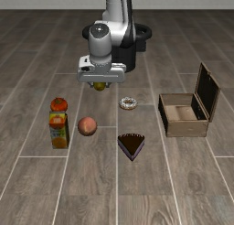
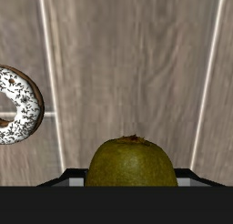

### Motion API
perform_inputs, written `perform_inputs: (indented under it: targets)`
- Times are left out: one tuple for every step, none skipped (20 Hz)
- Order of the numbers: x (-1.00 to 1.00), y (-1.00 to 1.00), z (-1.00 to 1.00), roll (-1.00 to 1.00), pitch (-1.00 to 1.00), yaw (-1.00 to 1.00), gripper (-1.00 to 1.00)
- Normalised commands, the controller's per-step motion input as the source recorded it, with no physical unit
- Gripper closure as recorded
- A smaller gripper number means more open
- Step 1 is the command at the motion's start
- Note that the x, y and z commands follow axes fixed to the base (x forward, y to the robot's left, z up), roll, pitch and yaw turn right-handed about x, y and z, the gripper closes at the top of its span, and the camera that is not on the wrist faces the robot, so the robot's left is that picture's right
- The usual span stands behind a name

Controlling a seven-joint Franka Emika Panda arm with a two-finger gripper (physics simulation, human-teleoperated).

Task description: Pick up the kiwi and place it in the box

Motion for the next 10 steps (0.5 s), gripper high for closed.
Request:
perform_inputs:
  targets:
    - [0.0, 0.0, 1.0, 0.0, 0.0, 0.0, 1.0]
    - [0.0, 0.0, 1.0, 0.0, 0.0, 0.0, 1.0]
    - [0.0, 0.0, 1.0, 0.0, 0.0, 0.0, 1.0]
    - [0.0, 0.0, 1.0, 0.0, 0.0, 0.0, 1.0]
    - [0.0, 0.0, 1.0, 0.0, 0.0, 0.0, 1.0]
    - [0.0, 0.0, 1.0, 0.0, 0.0, 0.0, 1.0]
    - [0.0, 0.0, 1.0, 0.0, 0.0, 0.0, 1.0]
    - [0.0, 0.0, 1.0, 0.0, 0.0, 0.0, 1.0]
    - [0.0, 0.0, 1.0, 0.0, 0.0, 0.0, 1.0]
    - [0.0, 0.0, 1.0, 0.0, 0.0, 0.0, 1.0]
